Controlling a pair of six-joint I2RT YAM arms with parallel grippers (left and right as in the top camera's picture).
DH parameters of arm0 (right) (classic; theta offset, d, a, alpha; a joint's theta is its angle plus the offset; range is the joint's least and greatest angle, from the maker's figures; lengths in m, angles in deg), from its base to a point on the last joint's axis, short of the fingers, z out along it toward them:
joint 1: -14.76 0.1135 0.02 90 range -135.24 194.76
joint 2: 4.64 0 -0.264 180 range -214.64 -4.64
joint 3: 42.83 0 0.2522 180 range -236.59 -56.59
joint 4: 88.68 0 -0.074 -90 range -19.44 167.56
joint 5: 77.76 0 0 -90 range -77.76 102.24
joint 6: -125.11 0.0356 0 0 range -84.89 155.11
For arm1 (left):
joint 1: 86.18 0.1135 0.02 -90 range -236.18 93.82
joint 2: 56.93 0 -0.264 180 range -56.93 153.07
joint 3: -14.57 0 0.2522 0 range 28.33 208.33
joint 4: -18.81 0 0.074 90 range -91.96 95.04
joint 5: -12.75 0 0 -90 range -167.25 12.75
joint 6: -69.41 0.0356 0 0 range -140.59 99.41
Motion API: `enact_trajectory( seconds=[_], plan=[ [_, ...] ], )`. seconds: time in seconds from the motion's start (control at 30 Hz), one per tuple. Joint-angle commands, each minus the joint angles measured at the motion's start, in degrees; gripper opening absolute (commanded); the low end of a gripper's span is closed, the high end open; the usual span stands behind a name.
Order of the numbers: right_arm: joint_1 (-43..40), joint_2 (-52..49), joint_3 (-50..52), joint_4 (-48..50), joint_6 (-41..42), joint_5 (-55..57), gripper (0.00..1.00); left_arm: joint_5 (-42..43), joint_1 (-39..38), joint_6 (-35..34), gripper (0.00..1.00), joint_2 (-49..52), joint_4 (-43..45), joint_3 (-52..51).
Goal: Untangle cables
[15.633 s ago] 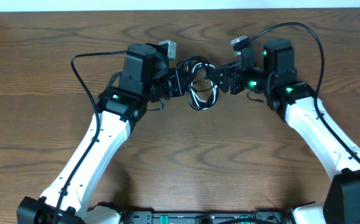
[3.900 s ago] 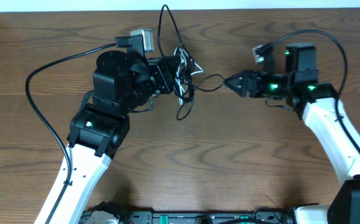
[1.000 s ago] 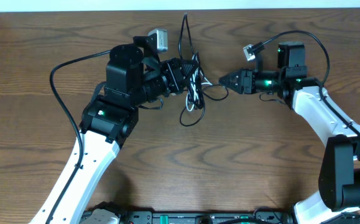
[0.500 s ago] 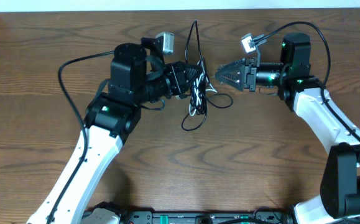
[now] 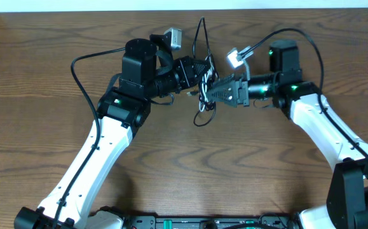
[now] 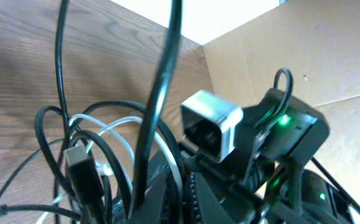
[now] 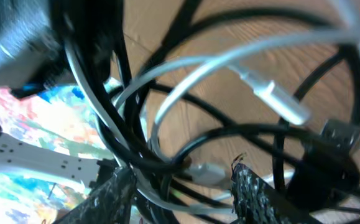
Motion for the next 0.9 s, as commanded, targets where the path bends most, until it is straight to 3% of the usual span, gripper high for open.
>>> enact_trajectory(
  seconds=[0.0, 0.17, 0.63, 0.87],
  plan=[
    [0.17, 0.81, -0.46, -1.53, -5.22, 1.22, 0.47, 0.52, 0.87, -2.32, 0.07, -0.76, 0.66, 1.16],
    [0.96, 0.81, -0.46, -1.29, -5.92, 1.9, 0.48, 0.52, 1.64, -6.14, 0.07, -0.76, 0.68, 1.16],
    [7.21, 0.81, -0.46, 3.56, -3.63, 6.67, 0.53, 0.59, 1.57, -6.25, 0.08, -0.74, 0.66, 1.16],
    [11.21, 0.81, -0.46, 4.11, -0.28, 16.28, 0.37, 0.81, 1.46, -7.45, 0.07, -0.74, 0.66, 1.16]
  ],
)
